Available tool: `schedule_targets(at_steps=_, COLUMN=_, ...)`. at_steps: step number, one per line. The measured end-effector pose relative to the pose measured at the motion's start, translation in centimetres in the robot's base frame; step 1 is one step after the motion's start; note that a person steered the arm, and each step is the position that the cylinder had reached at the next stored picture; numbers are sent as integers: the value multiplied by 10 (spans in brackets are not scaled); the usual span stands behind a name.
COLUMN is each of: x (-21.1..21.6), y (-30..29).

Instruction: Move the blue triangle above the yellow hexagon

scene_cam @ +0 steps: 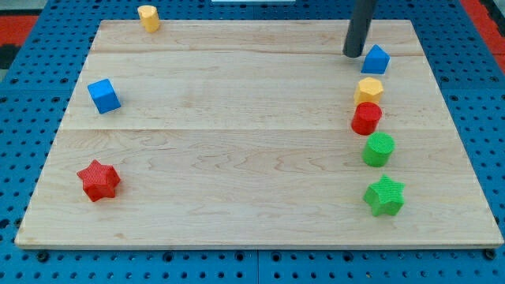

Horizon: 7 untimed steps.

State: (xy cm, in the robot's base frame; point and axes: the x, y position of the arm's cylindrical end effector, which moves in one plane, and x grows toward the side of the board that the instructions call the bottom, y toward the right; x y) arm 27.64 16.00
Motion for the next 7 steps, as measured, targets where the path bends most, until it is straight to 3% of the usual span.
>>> schedule_targets(at_steps=1, x=-33, y=44)
schedule_targets(at_steps=2, x=-33, y=77)
schedule_targets(at_steps=5, x=13, y=21)
schedule_targets(at_steps=6, x=-18, y=25)
schedule_targets(at_steps=7, x=-22, y=79)
